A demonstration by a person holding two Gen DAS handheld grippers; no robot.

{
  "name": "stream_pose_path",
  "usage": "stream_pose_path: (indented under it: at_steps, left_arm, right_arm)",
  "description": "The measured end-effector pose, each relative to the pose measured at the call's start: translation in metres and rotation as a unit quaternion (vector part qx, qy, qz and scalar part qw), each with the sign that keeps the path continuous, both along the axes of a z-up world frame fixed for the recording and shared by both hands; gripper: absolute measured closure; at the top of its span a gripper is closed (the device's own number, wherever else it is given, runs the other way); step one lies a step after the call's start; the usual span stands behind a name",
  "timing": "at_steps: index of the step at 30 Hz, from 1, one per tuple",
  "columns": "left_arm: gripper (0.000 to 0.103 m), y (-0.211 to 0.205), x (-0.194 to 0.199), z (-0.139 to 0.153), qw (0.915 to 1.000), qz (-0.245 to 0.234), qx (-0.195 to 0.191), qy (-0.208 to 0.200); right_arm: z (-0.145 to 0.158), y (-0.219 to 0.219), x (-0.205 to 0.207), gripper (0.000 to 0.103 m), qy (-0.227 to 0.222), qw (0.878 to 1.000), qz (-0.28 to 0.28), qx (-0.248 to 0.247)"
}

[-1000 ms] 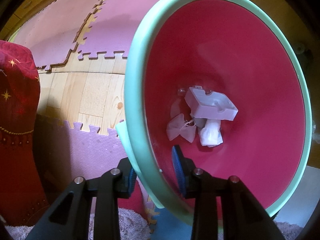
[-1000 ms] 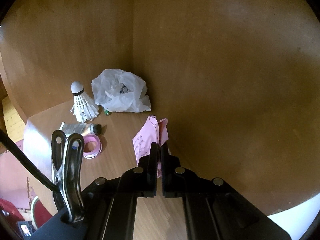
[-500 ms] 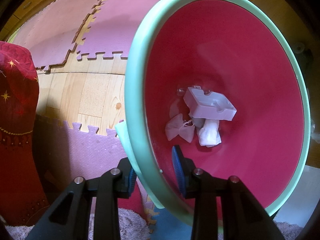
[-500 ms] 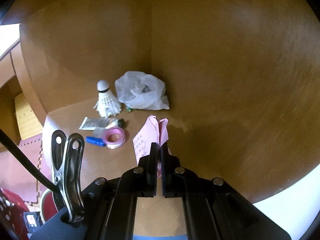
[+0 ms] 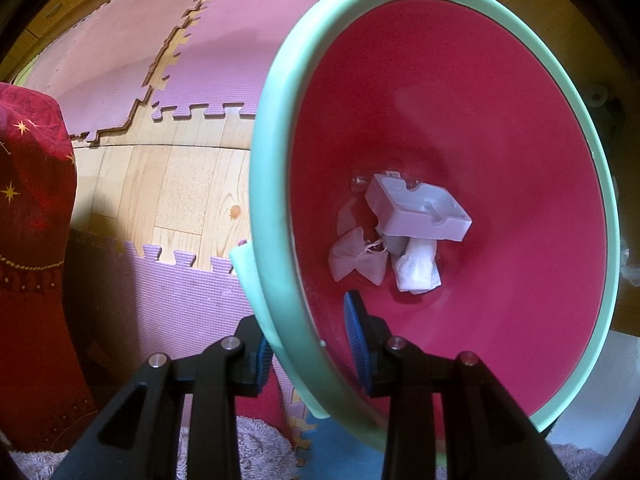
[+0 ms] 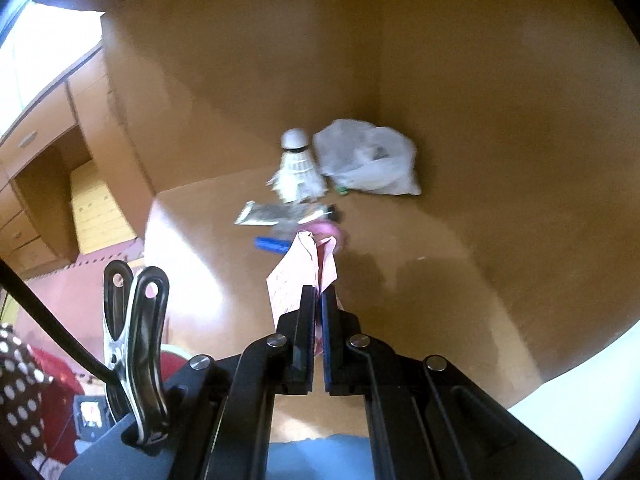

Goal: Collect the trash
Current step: 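Lift the pink paper with the right tool and carry it over the bucket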

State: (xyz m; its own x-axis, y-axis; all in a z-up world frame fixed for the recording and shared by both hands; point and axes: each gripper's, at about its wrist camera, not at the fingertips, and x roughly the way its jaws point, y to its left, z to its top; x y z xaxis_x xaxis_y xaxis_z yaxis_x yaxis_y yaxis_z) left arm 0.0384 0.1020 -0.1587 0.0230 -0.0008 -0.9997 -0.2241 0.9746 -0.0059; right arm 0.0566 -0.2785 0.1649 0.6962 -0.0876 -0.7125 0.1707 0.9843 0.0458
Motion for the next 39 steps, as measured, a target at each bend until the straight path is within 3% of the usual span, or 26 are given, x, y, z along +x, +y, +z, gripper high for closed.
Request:
stream_pose_path:
  at_steps: [23,39]
  left_arm:
    - [0.069,0.0,0.0,0.0,1.0,0.0,0.0,0.0]
    - [0.069,0.001,0.0,0.0,1.0,0.0,-0.001,0.0]
  right_arm:
    - [-0.053,0.105,-0.014,0.099,0.039,0.989,0.127,0.06]
    - [-0.127,0.167,-0.013,0.099,0.112,0.973,0.187,0.072]
